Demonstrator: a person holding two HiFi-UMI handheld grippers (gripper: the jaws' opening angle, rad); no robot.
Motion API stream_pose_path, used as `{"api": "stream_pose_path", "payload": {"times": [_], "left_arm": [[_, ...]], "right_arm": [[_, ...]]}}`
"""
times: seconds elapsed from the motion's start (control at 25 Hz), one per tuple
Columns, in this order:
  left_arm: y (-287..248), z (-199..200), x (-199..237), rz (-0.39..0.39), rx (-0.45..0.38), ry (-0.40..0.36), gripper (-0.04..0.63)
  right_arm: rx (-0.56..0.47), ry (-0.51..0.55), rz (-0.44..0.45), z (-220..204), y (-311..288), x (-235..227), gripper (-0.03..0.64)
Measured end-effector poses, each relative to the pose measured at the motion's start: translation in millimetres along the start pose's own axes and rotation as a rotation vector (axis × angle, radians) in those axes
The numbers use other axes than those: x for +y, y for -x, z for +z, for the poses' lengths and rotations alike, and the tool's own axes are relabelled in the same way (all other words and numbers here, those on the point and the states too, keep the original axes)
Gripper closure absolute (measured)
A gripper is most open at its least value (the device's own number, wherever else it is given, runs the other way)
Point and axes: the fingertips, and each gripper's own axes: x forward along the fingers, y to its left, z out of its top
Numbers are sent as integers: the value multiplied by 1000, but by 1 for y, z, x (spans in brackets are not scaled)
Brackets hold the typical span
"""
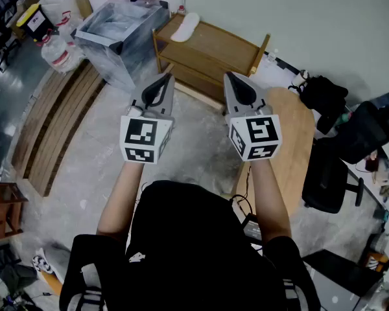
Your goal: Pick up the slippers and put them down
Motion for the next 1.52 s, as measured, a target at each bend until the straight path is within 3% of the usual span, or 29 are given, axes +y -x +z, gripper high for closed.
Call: {"api": "stream_pose_path", "payload": {"times": [0.12, 0.24, 0.44, 0.76, 1.08, 1.52], "left_arm": [[2, -5, -2, -4, 42, -4, 591], [-1, 0, 2, 12, 7, -15, 591], [-3, -8, 9, 20, 52, 16, 591], [-17, -18, 23, 23, 57, 21, 591], [-65, -25, 42, -1, 55, 47, 591], [-149, -33, 100, -15, 81, 84, 591]], "right_arm": [[2, -29, -2, -2, 0, -2, 627], [-3, -54, 6, -3, 1, -4, 627], [0, -59, 12, -5, -3, -5, 627], [-9, -24, 29, -8, -22, -4, 627], [21, 12, 27, -18, -69, -23, 627], [64, 22, 32, -25, -163, -58, 627]]}}
